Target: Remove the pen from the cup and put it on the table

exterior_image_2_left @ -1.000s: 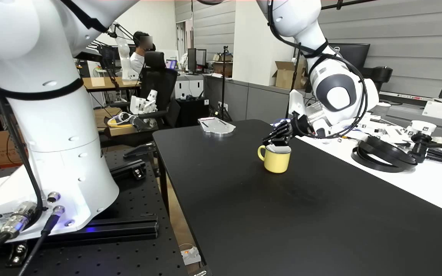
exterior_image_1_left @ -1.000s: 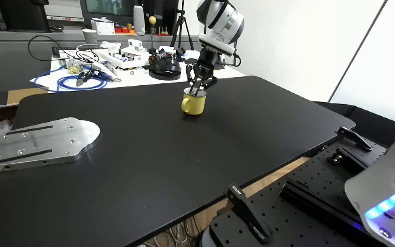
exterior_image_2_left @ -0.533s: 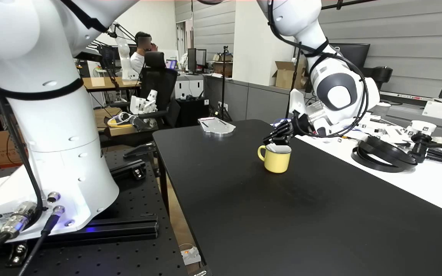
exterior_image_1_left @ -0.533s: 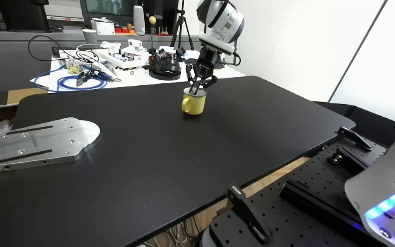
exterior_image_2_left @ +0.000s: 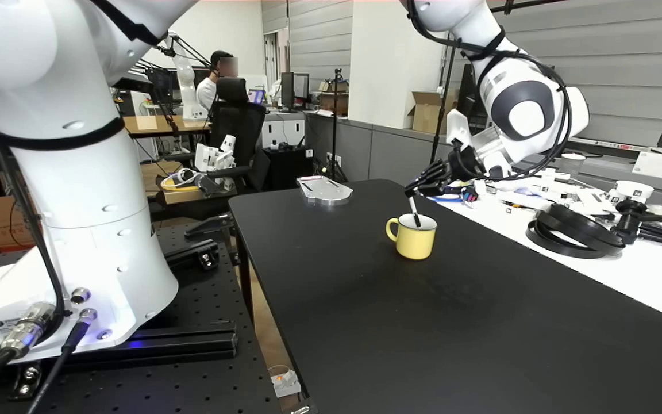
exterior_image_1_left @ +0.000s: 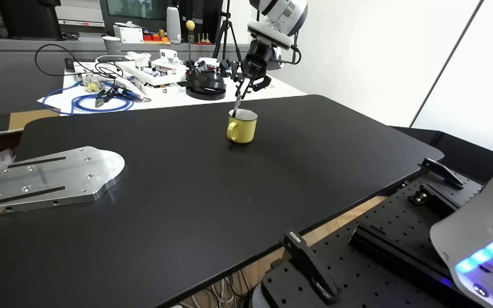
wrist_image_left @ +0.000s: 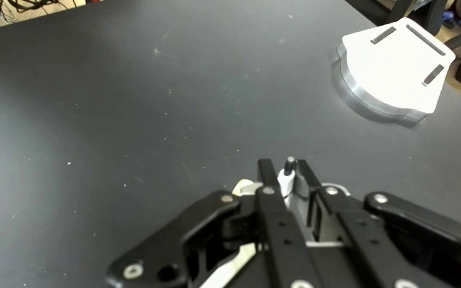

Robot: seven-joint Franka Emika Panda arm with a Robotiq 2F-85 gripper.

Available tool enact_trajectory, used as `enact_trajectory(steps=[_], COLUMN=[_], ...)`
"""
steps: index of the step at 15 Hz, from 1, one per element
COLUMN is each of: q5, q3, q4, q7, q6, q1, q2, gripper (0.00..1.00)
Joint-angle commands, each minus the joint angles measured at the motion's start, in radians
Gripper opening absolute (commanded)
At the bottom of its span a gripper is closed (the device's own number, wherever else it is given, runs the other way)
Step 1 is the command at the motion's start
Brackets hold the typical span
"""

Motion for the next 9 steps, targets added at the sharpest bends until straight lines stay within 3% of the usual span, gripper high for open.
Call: enact_trajectory(steps=[1, 9], q5=[0.036, 0.053], q3=[0.005, -0.022], q4=[0.054, 0.116], q7=[0.059, 0.061], q6=[-0.079, -0.124], q1=[-0.020, -0.042], q2=[-0.020, -0.069], gripper=[0.04, 0.04])
